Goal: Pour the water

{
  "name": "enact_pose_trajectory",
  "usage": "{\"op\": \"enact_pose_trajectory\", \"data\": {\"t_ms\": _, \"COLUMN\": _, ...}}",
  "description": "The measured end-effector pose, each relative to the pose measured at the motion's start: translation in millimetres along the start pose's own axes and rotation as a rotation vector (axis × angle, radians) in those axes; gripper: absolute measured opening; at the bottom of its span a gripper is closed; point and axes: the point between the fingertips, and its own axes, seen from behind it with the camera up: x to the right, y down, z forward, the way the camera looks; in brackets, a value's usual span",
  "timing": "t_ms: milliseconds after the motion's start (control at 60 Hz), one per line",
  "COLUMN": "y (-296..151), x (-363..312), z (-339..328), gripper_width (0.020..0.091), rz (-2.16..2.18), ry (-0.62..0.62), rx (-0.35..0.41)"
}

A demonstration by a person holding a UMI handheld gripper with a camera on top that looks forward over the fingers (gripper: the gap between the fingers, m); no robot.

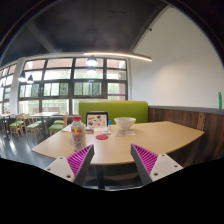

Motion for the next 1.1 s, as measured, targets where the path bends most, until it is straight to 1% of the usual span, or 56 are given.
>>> {"op": "enact_pose_trajectory", "data": {"t_ms": 67, "y": 1, "x": -8, "z": 4, "gripper_width": 0.0823, "rz": 0.001, "ry": -0.019, "rx": 0.002}}
{"op": "enact_pose_trajectory", "data": {"t_ms": 233, "y": 11, "x": -44, "z": 26, "gripper_width": 0.0823, "rz": 0.009, "ry": -0.082, "rx": 0.01}}
{"op": "enact_pose_trajectory", "data": {"t_ms": 250, "y": 12, "x": -47, "z": 18, "gripper_width": 0.0823, "rz": 0.009, "ry": -0.089, "rx": 0.007}}
{"op": "enact_pose_trajectory", "data": {"t_ms": 267, "y": 15, "x": -55, "z": 32, "gripper_width": 0.0824, "rz": 0.009, "ry": -0.096, "rx": 0.007}}
{"op": "enact_pose_trajectory", "data": {"t_ms": 333, "y": 20, "x": -77, "z": 50, "gripper_width": 0.0824, "rz": 0.011, "ry": -0.132, "rx": 0.004}}
{"op": "enact_pose_trajectory", "data": {"t_ms": 350, "y": 16, "x": -79, "z": 45, "gripper_width": 0.0823, "rz": 0.013, "ry": -0.144, "rx": 0.004}}
{"op": "enact_pose_trajectory", "data": {"t_ms": 433, "y": 18, "x": -114, "z": 72, "gripper_width": 0.0825, "rz": 0.007, "ry": -0.182, "rx": 0.026}}
{"op": "enact_pose_trajectory", "data": {"t_ms": 483, "y": 17, "x": -123, "z": 89, "gripper_width": 0.081, "rz": 0.014, "ry": -0.174, "rx": 0.035}}
{"op": "enact_pose_trajectory", "data": {"t_ms": 583, "y": 12, "x": -146, "z": 126, "gripper_width": 0.0809, "rz": 0.044, "ry": -0.177, "rx": 0.052}}
{"op": "enact_pose_trajectory", "data": {"t_ms": 683, "y": 2, "x": -155, "z": 162, "gripper_width": 0.0807, "rz": 0.026, "ry": -0.141, "rx": 0.077}}
{"op": "enact_pose_trajectory", "data": {"t_ms": 783, "y": -3, "x": -163, "z": 198, "gripper_width": 0.0807, "rz": 0.006, "ry": -0.117, "rx": 0.071}}
{"op": "enact_pose_trajectory", "data": {"t_ms": 833, "y": -5, "x": -168, "z": 210, "gripper_width": 0.0793, "rz": -0.02, "ry": -0.109, "rx": 0.071}}
{"op": "enact_pose_trajectory", "data": {"t_ms": 850, "y": -6, "x": -169, "z": 213, "gripper_width": 0.0776, "rz": -0.028, "ry": -0.107, "rx": 0.074}}
{"op": "enact_pose_trajectory", "data": {"t_ms": 867, "y": -8, "x": -171, "z": 216, "gripper_width": 0.0715, "rz": -0.035, "ry": -0.107, "rx": 0.077}}
{"op": "enact_pose_trajectory", "data": {"t_ms": 900, "y": -9, "x": -168, "z": 221, "gripper_width": 0.0518, "rz": -0.042, "ry": -0.084, "rx": 0.08}}
{"op": "enact_pose_trajectory", "data": {"t_ms": 950, "y": -8, "x": -161, "z": 226, "gripper_width": 0.0517, "rz": -0.021, "ry": -0.064, "rx": 0.08}}
{"op": "enact_pose_trajectory", "data": {"t_ms": 1017, "y": -9, "x": -166, "z": 224, "gripper_width": 0.0465, "rz": -0.036, "ry": -0.07, "rx": 0.094}}
{"op": "enact_pose_trajectory", "data": {"t_ms": 1050, "y": -9, "x": -165, "z": 223, "gripper_width": 0.0458, "rz": -0.035, "ry": -0.072, "rx": 0.098}}
{"op": "enact_pose_trajectory", "data": {"t_ms": 1067, "y": -10, "x": -163, "z": 224, "gripper_width": 0.0428, "rz": -0.031, "ry": -0.074, "rx": 0.099}}
{"op": "enact_pose_trajectory", "data": {"t_ms": 1083, "y": -10, "x": -163, "z": 224, "gripper_width": 0.043, "rz": -0.026, "ry": -0.077, "rx": 0.1}}
{"op": "enact_pose_trajectory", "data": {"t_ms": 1100, "y": -11, "x": -163, "z": 224, "gripper_width": 0.0402, "rz": -0.025, "ry": -0.083, "rx": 0.102}}
